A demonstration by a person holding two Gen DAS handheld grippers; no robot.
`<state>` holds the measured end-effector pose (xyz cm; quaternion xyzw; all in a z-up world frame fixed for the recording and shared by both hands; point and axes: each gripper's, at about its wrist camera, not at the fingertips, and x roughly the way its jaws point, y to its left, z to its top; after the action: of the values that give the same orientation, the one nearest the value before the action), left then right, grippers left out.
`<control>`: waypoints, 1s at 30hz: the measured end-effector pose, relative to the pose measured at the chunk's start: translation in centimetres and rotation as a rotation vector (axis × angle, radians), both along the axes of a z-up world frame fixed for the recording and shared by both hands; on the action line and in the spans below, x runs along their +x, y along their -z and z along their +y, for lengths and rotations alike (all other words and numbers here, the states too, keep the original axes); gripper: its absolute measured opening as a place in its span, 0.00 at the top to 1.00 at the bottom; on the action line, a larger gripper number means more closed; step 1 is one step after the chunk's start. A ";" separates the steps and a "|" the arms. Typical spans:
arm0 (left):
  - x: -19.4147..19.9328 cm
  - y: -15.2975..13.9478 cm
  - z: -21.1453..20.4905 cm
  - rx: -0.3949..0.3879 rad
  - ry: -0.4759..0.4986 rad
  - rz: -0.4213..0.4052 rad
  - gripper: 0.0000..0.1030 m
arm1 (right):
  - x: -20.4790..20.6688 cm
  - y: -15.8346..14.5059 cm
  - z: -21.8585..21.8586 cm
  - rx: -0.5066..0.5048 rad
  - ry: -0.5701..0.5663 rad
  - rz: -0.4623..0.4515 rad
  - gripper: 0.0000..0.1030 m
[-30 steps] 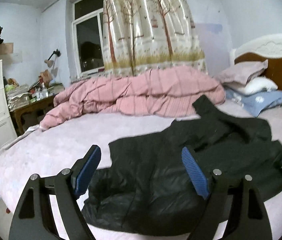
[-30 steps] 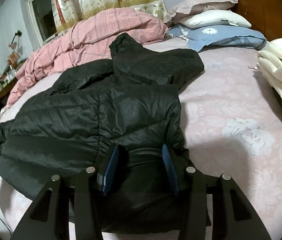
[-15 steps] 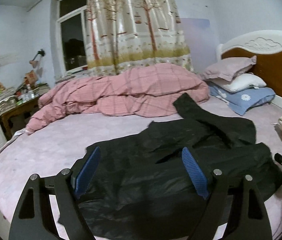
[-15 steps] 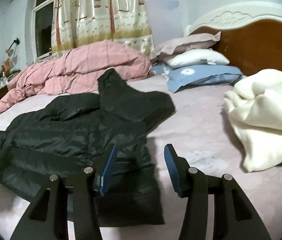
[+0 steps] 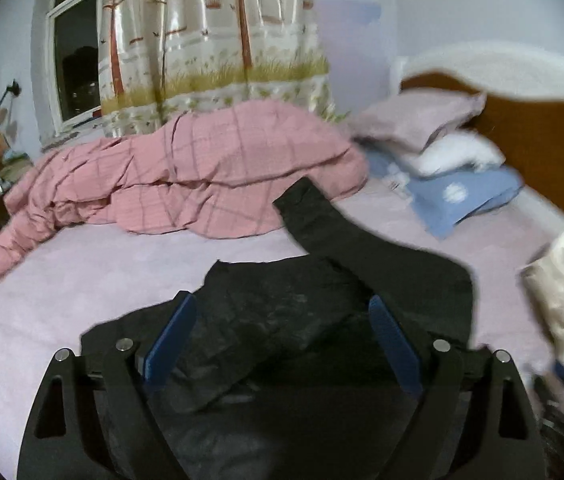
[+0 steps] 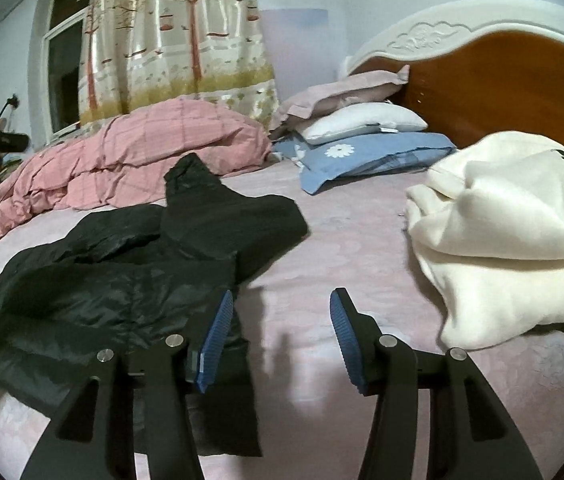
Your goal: Fold large clothes
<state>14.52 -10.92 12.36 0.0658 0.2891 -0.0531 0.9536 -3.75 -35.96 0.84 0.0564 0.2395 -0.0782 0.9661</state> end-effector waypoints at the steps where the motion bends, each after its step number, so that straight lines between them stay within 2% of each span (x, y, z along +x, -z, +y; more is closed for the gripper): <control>1: 1.3 0.3 -0.6 0.003 0.011 0.018 0.15 | 0.0 0.0 -0.3 0.006 0.007 -0.002 0.49; 3: 4.2 0.9 -1.7 -0.030 0.054 0.104 0.15 | -0.1 0.1 -0.8 0.020 0.018 -0.003 0.49; 5: 7.1 2.0 -2.8 -0.104 0.092 0.211 0.15 | -0.2 0.2 -1.3 0.039 0.026 -0.006 0.49; 7: 9.3 4.0 -4.5 -0.110 0.057 0.327 0.15 | -0.2 0.3 -1.7 0.062 0.040 -0.006 0.49; 8: 9.9 5.1 -5.6 -0.105 0.069 0.366 0.15 | -0.2 0.3 -2.0 0.077 0.044 -0.008 0.49; 11: 11.3 7.7 -8.7 -0.087 0.117 0.448 0.16 | -0.2 0.3 -2.3 0.081 0.035 -0.012 0.49; 14: 13.4 9.6 -10.7 -0.144 0.099 0.521 0.18 | 0.1 0.6 -2.7 0.084 0.036 0.002 0.49; 15: 14.2 10.0 -11.3 -0.139 0.084 0.541 0.18 | 0.2 0.7 -3.0 0.115 0.023 0.007 0.49; 17: 15.7 11.4 -12.8 -0.031 0.011 0.582 0.21 | 0.2 0.9 -3.9 0.197 0.006 0.010 0.49; 19: 16.4 12.0 -13.6 0.017 -0.016 0.590 0.37 | 0.2 1.2 -5.1 0.275 0.016 0.010 0.49; 20: 16.5 12.4 -13.9 0.006 -0.001 0.611 0.60 | 0.2 1.4 -5.4 0.287 0.023 0.012 0.49; 21: 16.5 12.5 -14.0 -0.025 0.018 0.638 0.89 | 0.2 1.5 -5.7 0.292 0.034 0.016 0.49; 22: 16.3 12.3 -14.3 -0.065 0.039 0.645 0.97 | 0.2 1.6 -5.9 0.295 0.044 0.017 0.49; 23: 15.8 11.7 -14.6 -0.091 0.063 0.625 0.99 | 0.2 1.6 -6.3 0.303 0.055 0.015 0.49; 26: 12.4 9.1 -17.4 -0.113 0.245 0.514 0.99 | 0.1 1.8 -7.0 0.338 0.071 0.008 0.49; 30: 6.8 6.7 -22.8 -0.155 0.521 0.482 0.99 | 0.0 1.8 -7.4 0.345 0.103 -0.004 0.49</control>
<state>21.36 -33.75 5.64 0.0502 0.4741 -0.3298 0.8148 -3.79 -43.34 -0.94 0.2335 0.2441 -0.0855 0.9373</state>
